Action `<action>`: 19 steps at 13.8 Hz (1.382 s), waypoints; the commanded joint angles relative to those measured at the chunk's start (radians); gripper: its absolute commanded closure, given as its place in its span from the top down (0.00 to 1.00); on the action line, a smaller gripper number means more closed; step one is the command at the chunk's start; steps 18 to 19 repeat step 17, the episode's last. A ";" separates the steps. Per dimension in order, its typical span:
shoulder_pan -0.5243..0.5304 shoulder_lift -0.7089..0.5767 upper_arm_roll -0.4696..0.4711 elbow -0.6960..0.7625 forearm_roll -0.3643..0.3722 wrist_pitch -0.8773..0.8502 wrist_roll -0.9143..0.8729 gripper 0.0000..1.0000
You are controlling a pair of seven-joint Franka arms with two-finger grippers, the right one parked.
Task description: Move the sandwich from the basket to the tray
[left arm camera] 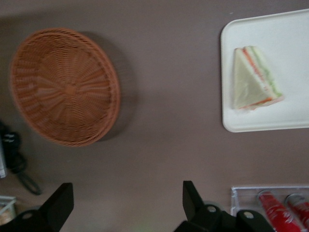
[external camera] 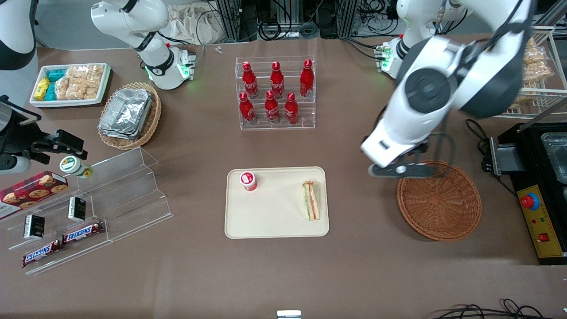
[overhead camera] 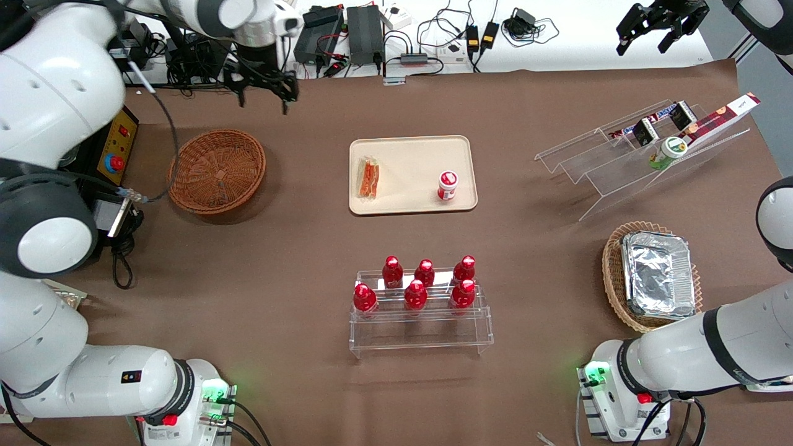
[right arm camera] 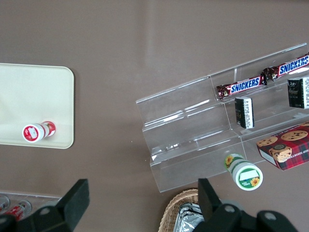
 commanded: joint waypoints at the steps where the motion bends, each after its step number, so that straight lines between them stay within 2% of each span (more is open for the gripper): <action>1: 0.061 -0.068 0.001 -0.030 -0.004 -0.058 0.041 1.00; 5: 0.157 -0.100 0.001 -0.027 -0.024 -0.066 0.045 1.00; 8: 0.234 -0.122 -0.001 -0.027 -0.027 -0.067 0.113 1.00; 10: 0.260 -0.140 0.027 -0.029 -0.062 -0.069 0.172 1.00; 11: 0.230 -0.158 0.119 -0.032 -0.088 -0.069 0.215 1.00; 13: 0.083 -0.194 0.369 -0.041 -0.179 -0.069 0.310 1.00; 14: 0.031 -0.201 0.451 -0.047 -0.197 -0.069 0.344 1.00; 19: 0.012 -0.209 0.482 -0.063 -0.200 -0.058 0.352 1.00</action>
